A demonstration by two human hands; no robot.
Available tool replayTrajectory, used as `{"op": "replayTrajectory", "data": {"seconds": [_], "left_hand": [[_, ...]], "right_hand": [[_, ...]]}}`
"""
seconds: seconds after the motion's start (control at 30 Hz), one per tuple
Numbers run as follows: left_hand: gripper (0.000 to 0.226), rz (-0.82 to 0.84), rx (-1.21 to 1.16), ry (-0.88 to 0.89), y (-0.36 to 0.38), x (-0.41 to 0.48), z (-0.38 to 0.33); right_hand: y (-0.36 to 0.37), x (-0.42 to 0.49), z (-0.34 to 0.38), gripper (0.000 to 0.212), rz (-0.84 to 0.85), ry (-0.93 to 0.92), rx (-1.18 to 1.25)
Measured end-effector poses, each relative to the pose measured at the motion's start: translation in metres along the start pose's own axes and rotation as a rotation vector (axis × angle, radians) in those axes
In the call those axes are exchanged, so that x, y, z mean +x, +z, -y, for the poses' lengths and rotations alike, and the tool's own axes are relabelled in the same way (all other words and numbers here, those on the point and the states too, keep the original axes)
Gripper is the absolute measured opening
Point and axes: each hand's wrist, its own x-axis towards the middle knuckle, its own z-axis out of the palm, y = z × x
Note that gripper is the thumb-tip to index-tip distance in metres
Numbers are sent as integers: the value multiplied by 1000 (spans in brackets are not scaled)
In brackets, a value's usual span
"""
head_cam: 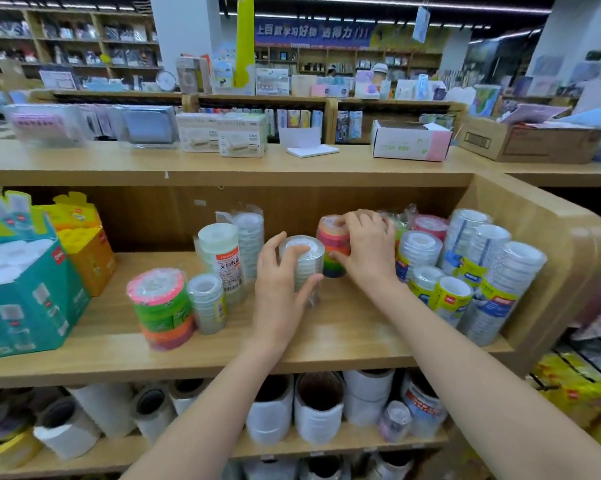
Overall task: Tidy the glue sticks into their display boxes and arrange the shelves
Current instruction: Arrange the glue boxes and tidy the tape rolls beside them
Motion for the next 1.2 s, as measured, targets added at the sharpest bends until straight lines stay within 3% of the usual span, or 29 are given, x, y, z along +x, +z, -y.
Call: {"op": "replayTrajectory", "data": {"seconds": [0.3,0.57,0.8,1.2], "left_hand": [[45,101,-112,-12,7,21,6],[94,150,-178,-152,10,22,7],[90,172,-222,-149,14,29,14],[87,205,-328,-182,18,36,24]], "right_hand": [[3,7,-13,52,-21,54,23],[0,10,-15,53,43,46,159],[-7,12,-16,40,56,85,217],[-15,13,-9,36,80,147,258]]}}
